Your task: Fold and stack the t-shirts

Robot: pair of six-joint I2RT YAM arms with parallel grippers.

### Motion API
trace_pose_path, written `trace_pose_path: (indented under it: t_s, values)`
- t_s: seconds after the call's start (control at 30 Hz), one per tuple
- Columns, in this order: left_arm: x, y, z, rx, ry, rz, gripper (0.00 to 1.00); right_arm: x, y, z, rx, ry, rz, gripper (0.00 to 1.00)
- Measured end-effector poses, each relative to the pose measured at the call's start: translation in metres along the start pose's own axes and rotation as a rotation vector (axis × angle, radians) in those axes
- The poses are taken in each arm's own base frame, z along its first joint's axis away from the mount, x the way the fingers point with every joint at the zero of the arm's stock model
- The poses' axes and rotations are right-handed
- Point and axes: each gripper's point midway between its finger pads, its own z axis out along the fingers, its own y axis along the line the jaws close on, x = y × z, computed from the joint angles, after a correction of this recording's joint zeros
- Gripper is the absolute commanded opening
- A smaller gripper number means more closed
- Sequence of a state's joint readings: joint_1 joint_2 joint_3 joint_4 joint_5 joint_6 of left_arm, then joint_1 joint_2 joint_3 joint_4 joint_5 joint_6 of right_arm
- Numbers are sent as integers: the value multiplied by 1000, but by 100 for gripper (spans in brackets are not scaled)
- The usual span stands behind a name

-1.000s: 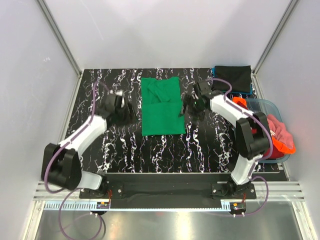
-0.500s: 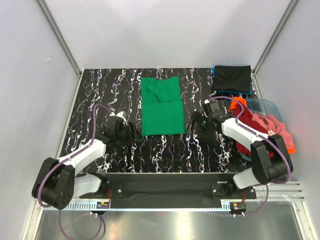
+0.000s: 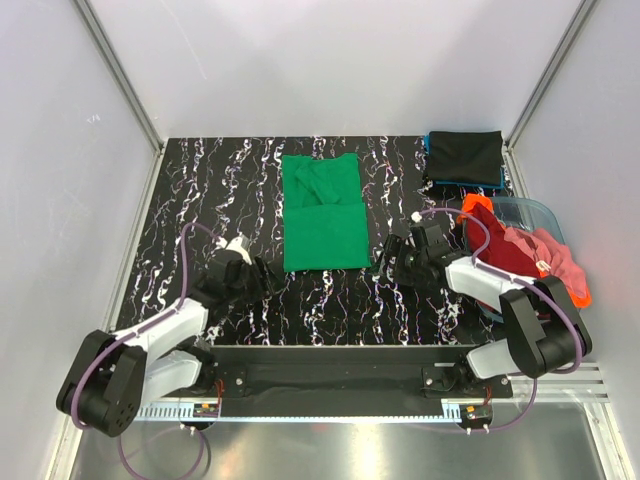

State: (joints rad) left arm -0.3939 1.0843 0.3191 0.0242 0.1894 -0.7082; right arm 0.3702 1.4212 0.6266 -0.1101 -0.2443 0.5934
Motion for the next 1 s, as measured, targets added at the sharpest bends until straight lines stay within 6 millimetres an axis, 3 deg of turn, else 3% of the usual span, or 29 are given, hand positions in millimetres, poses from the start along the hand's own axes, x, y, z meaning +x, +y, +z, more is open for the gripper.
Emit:
trace_pose_path:
  t_s: [0.53, 0.8, 1.0]
  values:
    - [-11, -3, 17, 1, -33, -12, 61, -10, 11, 11, -68, -36, -13, 80]
    - [-24, -11, 34, -4, -25, -26, 60, -17, 21, 27, -101, 3, -13, 60]
    - [-32, -17, 45, -9, -11, -29, 59, -18, 27, 37, -127, 36, -11, 52]
